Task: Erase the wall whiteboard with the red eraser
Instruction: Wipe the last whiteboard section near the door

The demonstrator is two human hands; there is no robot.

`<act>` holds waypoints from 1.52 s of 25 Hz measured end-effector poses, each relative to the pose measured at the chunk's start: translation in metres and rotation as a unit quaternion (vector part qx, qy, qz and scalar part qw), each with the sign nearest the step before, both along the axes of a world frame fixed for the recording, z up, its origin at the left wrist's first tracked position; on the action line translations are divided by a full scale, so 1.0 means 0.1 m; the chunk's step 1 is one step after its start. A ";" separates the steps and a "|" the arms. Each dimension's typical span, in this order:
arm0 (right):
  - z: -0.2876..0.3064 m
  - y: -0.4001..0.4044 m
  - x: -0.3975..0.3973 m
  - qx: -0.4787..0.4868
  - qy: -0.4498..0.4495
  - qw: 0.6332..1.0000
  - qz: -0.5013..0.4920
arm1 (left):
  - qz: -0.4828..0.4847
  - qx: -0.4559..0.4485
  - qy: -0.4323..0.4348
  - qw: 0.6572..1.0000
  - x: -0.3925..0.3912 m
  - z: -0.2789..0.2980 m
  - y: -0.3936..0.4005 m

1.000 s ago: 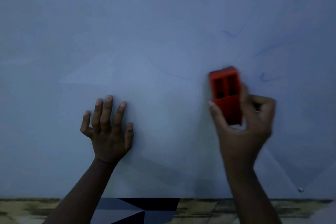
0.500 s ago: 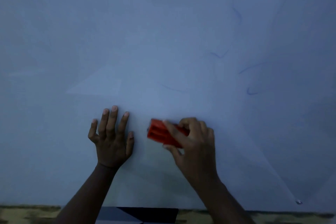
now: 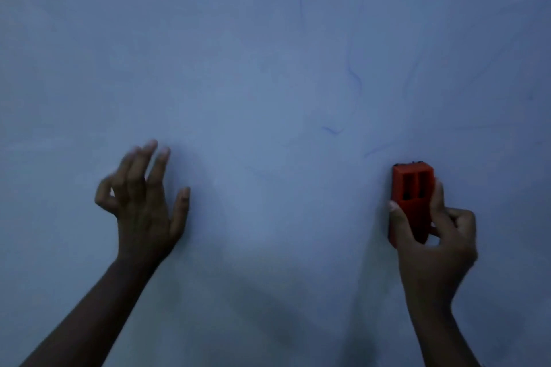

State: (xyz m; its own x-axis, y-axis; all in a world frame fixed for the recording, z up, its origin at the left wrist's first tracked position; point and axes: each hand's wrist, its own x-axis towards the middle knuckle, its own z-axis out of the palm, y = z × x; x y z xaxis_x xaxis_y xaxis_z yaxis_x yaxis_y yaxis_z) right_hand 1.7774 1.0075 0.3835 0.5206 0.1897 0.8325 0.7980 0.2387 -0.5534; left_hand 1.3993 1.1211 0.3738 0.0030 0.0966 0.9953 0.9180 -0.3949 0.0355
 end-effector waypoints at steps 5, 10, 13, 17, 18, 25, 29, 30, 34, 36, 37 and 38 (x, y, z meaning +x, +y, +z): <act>0.25 0.18 -0.68 -0.042 -0.153 0.987 0.031 | 0.027 -0.009 -0.002 1.000 -0.26 0.56 0.23; 0.11 0.31 -1.80 -0.096 -0.325 0.938 0.065 | 0.025 0.004 0.017 1.000 -0.29 0.53 0.29; 0.25 0.34 -2.00 -0.101 -0.365 0.922 0.077 | 0.020 0.003 0.018 1.000 -0.30 0.52 0.29; 0.55 0.34 -1.52 -0.042 -0.267 0.960 0.068 | 0.019 0.008 0.027 0.999 -0.32 0.51 0.29; 0.55 0.31 -1.33 -0.033 -0.233 0.971 0.049 | 0.019 0.009 0.027 0.999 -0.33 0.51 0.29; 0.64 0.15 -0.34 0.016 -0.014 1.000 -0.015 | 0.024 0.010 0.021 0.999 -0.29 0.46 0.30; 0.90 0.23 -0.39 0.022 -0.009 1.000 0.003 | 0.022 0.004 0.004 1.000 -0.25 0.43 0.30; 0.93 0.24 -0.52 0.010 -0.042 0.999 0.005 | 0.022 0.003 0.003 1.000 -0.24 0.42 0.29; 0.76 0.35 -1.41 -0.043 -0.228 0.972 0.050 | 0.026 -0.002 0.005 1.000 -0.23 0.40 0.28; 0.57 0.39 -1.85 -0.068 -0.304 0.948 0.064 | 0.018 -0.014 0.000 1.000 -0.22 0.39 0.26; 0.53 0.40 -1.99 -0.076 -0.323 0.941 0.066 | 0.009 -0.021 -0.003 1.000 -0.21 0.39 0.24; 0.51 0.42 -2.07 -0.077 -0.331 0.938 0.070 | -0.002 -0.030 -0.010 1.000 -0.19 0.38 0.20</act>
